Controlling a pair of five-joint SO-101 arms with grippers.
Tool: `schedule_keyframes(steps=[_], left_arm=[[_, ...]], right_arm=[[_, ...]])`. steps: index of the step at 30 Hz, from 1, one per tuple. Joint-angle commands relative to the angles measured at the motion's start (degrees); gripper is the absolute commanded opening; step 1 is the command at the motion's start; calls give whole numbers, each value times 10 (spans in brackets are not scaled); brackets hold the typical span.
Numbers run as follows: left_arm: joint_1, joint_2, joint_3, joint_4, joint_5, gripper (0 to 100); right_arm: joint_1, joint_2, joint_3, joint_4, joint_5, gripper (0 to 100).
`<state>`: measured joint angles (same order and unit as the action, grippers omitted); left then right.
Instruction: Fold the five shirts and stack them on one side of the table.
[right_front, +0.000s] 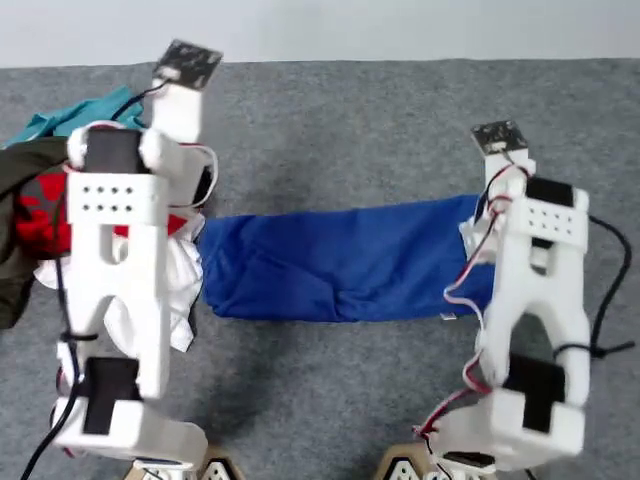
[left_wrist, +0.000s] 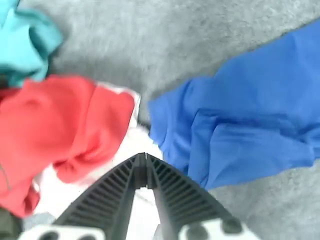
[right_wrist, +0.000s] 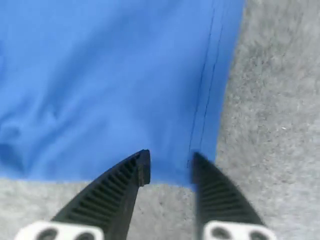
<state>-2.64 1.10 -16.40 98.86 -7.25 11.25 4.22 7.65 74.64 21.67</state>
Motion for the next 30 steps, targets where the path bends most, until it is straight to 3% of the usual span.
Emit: schedule_keyframes(steps=[1,9,19,23,30], left_arm=[[-33,-52,41,16,-3,3],[-77,-59,82,15,-31,3],[-75,-59,116,-6,-31,3],[-76,-59,116,-5,-31,3],[-75,-58,116,-5,-32,3]], right_arm=[[-4,62,-116,35,-38,262],[-7,183,-290,170,-47,148],[-34,138,-345,265,-47,103],[-4,137,-339,269,-47,8],[44,137,-245,200,-42,10]])
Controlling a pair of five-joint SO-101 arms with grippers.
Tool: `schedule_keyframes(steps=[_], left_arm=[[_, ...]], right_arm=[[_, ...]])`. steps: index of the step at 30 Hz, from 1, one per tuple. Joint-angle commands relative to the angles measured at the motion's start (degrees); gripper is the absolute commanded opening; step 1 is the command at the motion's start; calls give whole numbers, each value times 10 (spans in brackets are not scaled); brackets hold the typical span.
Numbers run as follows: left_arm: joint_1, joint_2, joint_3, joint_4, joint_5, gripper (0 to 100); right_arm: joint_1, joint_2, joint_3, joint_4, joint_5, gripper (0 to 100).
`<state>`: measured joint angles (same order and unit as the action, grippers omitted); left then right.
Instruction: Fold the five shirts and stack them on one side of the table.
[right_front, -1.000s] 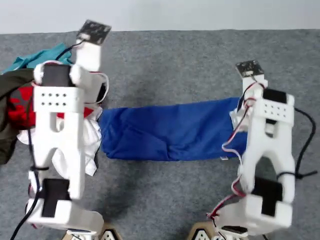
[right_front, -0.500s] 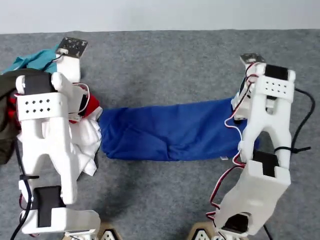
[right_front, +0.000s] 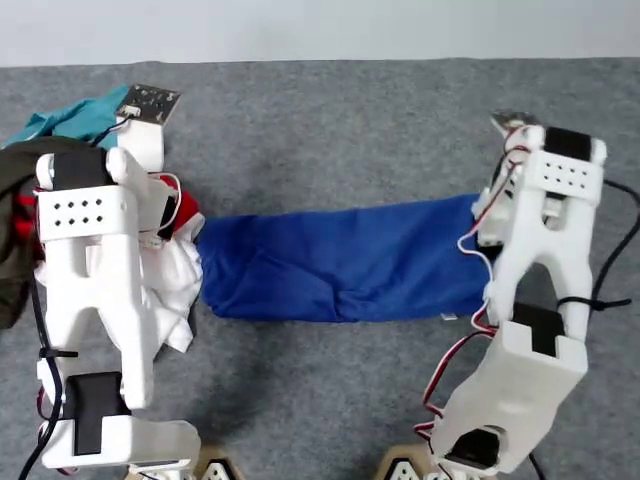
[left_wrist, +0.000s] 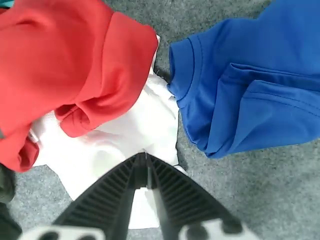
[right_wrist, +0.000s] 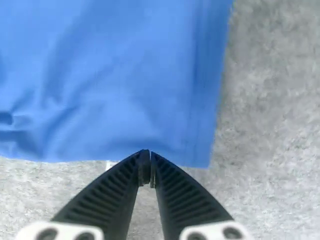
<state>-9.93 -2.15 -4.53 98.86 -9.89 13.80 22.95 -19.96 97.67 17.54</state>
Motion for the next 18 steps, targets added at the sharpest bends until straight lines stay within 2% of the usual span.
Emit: schedule_keyframes(steps=[1,11,18], left_arm=[[-2,-25,-2,-5,-5,3],[-2,-25,-2,-5,-5,3],[-1,-25,-2,-3,-5,3]], right_arm=[[25,-51,50,-48,-1,10],[73,-33,193,-189,24,10],[78,-12,162,-176,23,9]])
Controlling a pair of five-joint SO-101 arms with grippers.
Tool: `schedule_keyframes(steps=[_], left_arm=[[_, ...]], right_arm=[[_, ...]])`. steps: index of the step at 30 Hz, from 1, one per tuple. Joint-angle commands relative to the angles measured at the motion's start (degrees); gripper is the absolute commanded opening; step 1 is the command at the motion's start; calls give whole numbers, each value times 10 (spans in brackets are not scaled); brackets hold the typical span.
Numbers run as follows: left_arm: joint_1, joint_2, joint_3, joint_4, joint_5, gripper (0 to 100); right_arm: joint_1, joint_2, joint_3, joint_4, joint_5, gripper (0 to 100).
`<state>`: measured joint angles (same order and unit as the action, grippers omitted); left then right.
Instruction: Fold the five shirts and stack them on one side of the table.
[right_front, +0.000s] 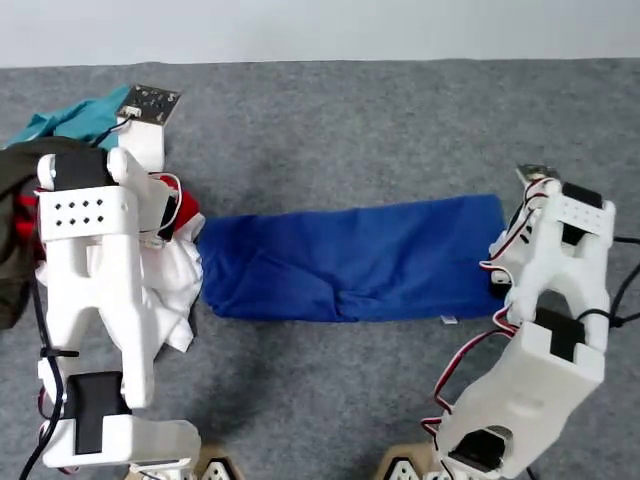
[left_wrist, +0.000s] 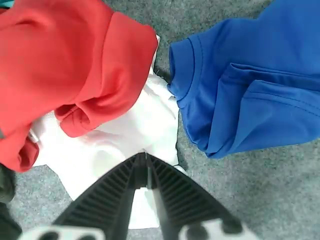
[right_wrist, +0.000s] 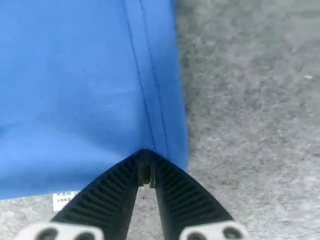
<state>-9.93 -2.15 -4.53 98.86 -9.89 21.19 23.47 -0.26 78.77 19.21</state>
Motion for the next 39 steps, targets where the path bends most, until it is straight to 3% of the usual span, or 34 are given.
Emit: schedule_keyframes(steps=[1,6,11,15,21,33,39], left_arm=[[-1,-25,-2,-3,-5,3],[-1,-25,-2,-2,-4,3],[-1,-25,-2,-2,-4,3],[-1,-25,-2,-2,-4,3],[-1,-25,1,-3,-4,3],[-1,-25,35,-10,-4,3],[-1,-26,35,-13,-4,3]], right_arm=[[0,-27,-51,29,6,9],[-38,-84,-113,93,6,10],[-56,-90,-141,86,4,19],[-55,-48,-152,69,1,126],[-57,51,-217,70,-64,282],[-119,177,-354,128,-68,285],[-116,204,-359,118,-85,285]])
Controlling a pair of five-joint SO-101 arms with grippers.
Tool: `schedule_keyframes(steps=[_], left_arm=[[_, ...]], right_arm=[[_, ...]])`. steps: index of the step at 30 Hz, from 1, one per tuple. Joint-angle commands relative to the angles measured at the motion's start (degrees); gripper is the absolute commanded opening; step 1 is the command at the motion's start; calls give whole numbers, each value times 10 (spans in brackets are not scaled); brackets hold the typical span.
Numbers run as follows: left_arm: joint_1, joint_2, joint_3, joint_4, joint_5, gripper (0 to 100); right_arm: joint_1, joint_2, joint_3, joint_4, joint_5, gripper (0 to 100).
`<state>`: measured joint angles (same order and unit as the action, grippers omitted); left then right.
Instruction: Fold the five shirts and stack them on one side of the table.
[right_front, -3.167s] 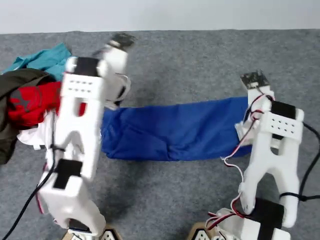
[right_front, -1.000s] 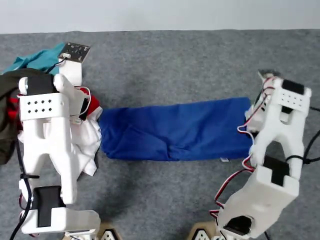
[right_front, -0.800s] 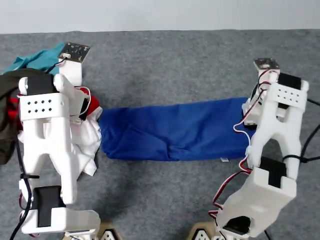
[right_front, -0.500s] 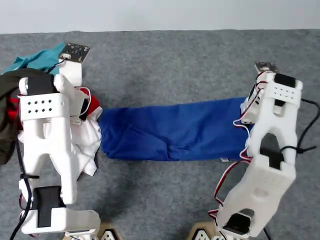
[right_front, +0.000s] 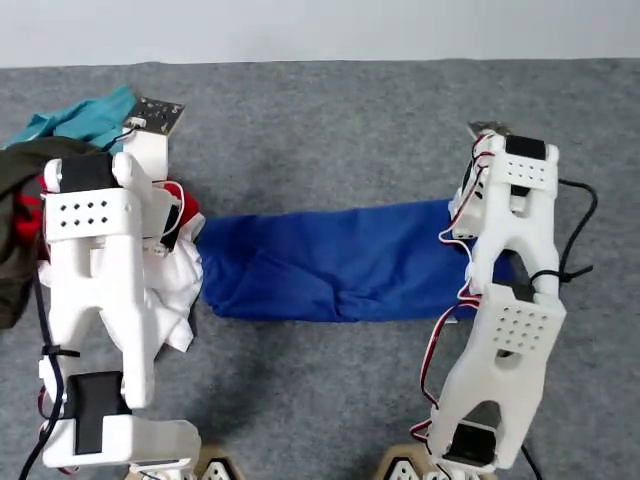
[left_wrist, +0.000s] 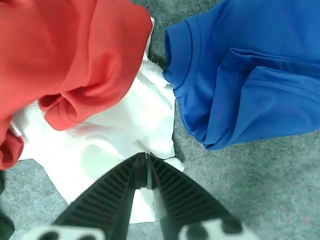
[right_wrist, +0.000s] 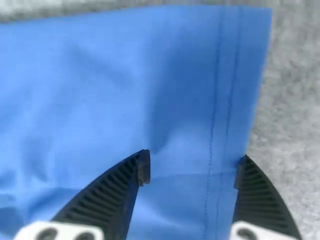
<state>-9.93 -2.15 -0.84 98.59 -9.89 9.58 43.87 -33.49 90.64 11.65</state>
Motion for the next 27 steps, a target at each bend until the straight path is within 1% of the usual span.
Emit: schedule_keyframes(steps=[1,8,10,12,16,27], left_arm=[[-1,-26,-2,-11,-4,3],[-1,-26,-2,-11,-4,3],[-1,-26,-2,-11,-4,3],[-1,-26,-2,-11,-4,3],[-1,-26,-2,-11,-4,3],[-1,-26,-2,-11,-4,3]], right_arm=[[0,7,-26,0,-10,285],[-11,48,-26,3,-11,284],[-14,58,-26,9,-10,266],[-15,63,-26,11,-7,196],[-12,56,-26,9,-7,13],[-9,-36,-26,22,-6,9]])
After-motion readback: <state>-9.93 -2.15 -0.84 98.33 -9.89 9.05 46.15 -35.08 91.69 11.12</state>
